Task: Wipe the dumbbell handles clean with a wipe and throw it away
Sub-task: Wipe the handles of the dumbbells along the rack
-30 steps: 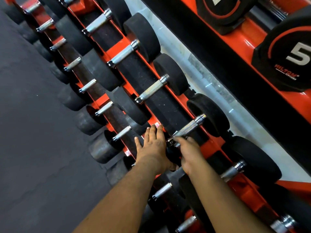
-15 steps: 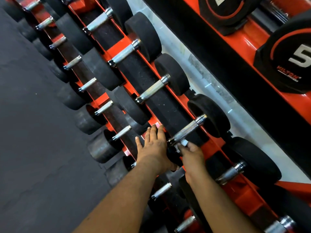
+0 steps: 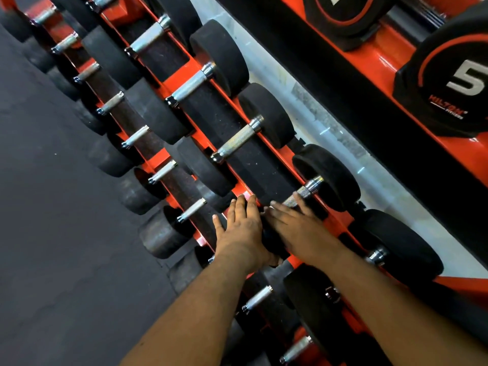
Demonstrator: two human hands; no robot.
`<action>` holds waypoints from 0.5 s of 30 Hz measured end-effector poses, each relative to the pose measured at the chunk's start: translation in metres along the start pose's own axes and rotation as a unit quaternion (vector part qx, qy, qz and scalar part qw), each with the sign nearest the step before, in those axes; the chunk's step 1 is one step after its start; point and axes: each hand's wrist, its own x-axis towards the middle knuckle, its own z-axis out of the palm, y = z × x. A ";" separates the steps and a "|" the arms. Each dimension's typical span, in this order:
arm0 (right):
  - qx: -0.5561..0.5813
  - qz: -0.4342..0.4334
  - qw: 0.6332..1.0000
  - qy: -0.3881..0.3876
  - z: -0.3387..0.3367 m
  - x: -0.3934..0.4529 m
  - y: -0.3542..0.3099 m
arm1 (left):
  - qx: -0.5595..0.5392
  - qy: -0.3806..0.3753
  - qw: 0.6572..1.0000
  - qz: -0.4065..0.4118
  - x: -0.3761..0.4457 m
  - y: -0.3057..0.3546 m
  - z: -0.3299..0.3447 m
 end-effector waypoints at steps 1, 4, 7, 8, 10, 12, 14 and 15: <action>-0.033 0.005 0.999 -0.011 -0.002 -0.006 0.007 | 0.000 0.000 1.000 0.001 -0.001 -0.001 0.000; -0.067 0.139 0.988 0.017 -0.010 -0.014 0.022 | 0.002 -0.004 1.000 0.004 -0.001 0.000 -0.002; -0.064 0.179 0.982 0.015 -0.002 -0.010 -0.001 | 0.000 -0.005 1.000 0.003 -0.002 0.001 -0.003; -0.067 0.134 0.989 -0.004 0.003 -0.011 -0.008 | 0.002 -0.004 1.000 0.003 -0.002 0.001 -0.003; -0.092 0.058 0.993 -0.043 0.002 -0.013 -0.009 | 0.001 0.000 1.000 0.003 -0.002 0.001 -0.003; -0.096 0.124 0.987 -0.023 -0.004 -0.011 0.003 | 0.002 -0.005 1.000 0.006 -0.002 0.002 -0.003; -0.087 0.223 0.971 -0.007 -0.007 -0.007 0.004 | 0.005 -0.007 1.000 0.009 -0.003 0.001 -0.004; -0.082 0.235 0.969 -0.004 -0.005 -0.006 -0.002 | 0.006 -0.008 1.000 0.009 -0.004 0.002 -0.005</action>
